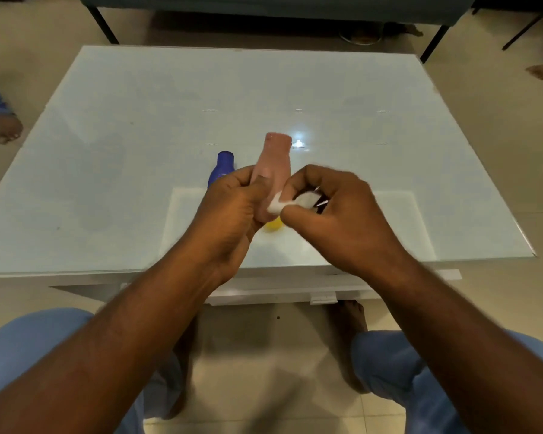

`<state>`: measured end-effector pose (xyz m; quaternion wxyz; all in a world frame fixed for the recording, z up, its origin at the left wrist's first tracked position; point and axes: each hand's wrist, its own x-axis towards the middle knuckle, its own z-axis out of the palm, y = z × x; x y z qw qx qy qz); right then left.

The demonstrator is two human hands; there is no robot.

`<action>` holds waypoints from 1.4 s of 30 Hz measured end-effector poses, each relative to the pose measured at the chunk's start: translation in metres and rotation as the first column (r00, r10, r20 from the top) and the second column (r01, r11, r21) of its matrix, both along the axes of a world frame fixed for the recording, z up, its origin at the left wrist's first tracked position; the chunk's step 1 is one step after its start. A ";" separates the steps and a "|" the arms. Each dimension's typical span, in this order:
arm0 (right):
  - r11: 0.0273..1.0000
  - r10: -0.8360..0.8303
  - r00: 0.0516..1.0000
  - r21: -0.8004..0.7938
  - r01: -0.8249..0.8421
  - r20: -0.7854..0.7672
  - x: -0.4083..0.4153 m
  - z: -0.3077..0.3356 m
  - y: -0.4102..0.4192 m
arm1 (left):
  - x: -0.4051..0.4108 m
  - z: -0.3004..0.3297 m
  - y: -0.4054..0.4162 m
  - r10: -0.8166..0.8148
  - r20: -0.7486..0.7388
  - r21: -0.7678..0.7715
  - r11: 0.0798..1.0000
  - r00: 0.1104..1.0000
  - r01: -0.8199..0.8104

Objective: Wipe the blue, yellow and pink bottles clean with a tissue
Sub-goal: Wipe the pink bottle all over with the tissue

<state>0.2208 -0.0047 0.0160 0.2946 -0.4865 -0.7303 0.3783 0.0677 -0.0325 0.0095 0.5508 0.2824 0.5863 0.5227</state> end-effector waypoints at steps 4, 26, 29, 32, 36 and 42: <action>0.993 -0.100 0.991 0.048 0.104 -0.086 -0.002 0.001 0.000 | -0.004 0.006 0.003 0.023 0.080 0.003 1.000 0.997 -0.023; 0.988 -0.122 0.970 0.063 0.138 -0.211 -0.002 -0.001 0.003 | 0.002 0.002 -0.004 0.005 0.089 -0.094 0.996 0.996 0.003; 0.996 -0.013 0.998 0.093 0.019 -0.061 -0.007 -0.004 -0.003 | 0.000 0.001 -0.001 0.089 0.099 -0.098 0.992 0.991 -0.080; 0.987 -0.104 0.986 0.110 0.118 -0.131 -0.004 0.000 0.000 | 0.000 0.002 0.002 0.075 0.132 -0.083 0.994 0.988 -0.064; 0.951 -0.293 0.910 0.006 0.309 -0.294 0.005 0.008 0.011 | 0.002 0.003 -0.001 -0.022 0.101 -0.064 0.998 0.995 0.028; 0.958 -0.268 0.929 0.034 0.286 -0.256 0.002 0.004 0.007 | 0.003 0.004 -0.002 -0.061 0.055 -0.037 0.997 0.997 0.063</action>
